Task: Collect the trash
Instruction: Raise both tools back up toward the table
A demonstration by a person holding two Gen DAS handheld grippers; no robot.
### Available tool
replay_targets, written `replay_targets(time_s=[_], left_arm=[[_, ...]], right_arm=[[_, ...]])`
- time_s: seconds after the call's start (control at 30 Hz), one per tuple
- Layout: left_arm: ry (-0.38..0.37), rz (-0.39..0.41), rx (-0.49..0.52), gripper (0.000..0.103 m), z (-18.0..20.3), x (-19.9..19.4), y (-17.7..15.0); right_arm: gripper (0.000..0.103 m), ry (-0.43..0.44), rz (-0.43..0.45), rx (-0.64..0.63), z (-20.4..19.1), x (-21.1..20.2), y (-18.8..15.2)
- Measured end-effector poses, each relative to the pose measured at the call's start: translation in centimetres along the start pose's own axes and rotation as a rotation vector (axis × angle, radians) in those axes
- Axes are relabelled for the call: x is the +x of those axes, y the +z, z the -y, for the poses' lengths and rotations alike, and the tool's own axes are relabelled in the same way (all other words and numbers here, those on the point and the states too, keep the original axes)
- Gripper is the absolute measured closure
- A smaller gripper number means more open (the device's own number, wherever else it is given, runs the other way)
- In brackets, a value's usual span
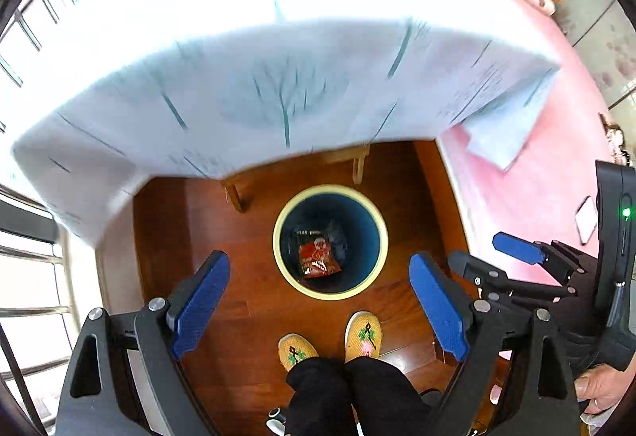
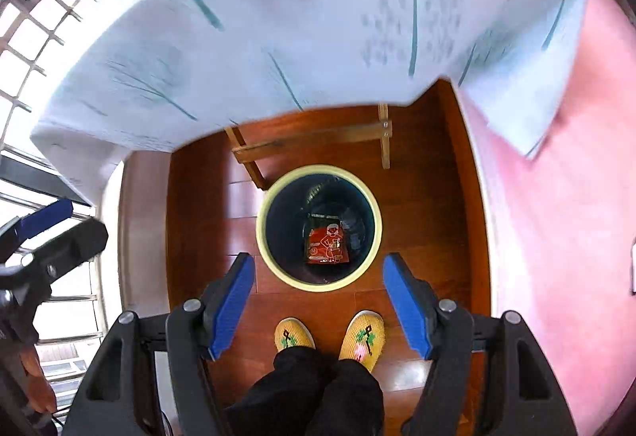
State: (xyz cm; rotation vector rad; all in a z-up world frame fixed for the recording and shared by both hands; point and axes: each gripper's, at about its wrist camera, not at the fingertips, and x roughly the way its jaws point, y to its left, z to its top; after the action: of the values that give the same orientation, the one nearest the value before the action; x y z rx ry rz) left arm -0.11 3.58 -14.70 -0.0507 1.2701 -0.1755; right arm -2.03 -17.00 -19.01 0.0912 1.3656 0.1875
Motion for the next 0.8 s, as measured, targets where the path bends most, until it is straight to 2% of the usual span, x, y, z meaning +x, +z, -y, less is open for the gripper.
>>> replay_targets(time_s=[0.2, 0.4, 0.8], left_arm=[[-0.018, 0.085, 0.046, 0.012, 0.8, -8.2, 1.7], [-0.028, 0.173, 0.094, 0.012, 1.4, -13.7, 3.7], [-0.031, 0.292, 0.141, 0.012, 2.7, -18.4, 9.0]], right_arm=[[0.035, 0.018, 0.065, -0.007, -2.1, -7.7, 0.6], [0.035, 0.030, 0.158, -0.022, -3.4, -13.2, 1.6], [0.035, -0.013, 0.341, -0.002, -4.2, -19.7, 6.3]])
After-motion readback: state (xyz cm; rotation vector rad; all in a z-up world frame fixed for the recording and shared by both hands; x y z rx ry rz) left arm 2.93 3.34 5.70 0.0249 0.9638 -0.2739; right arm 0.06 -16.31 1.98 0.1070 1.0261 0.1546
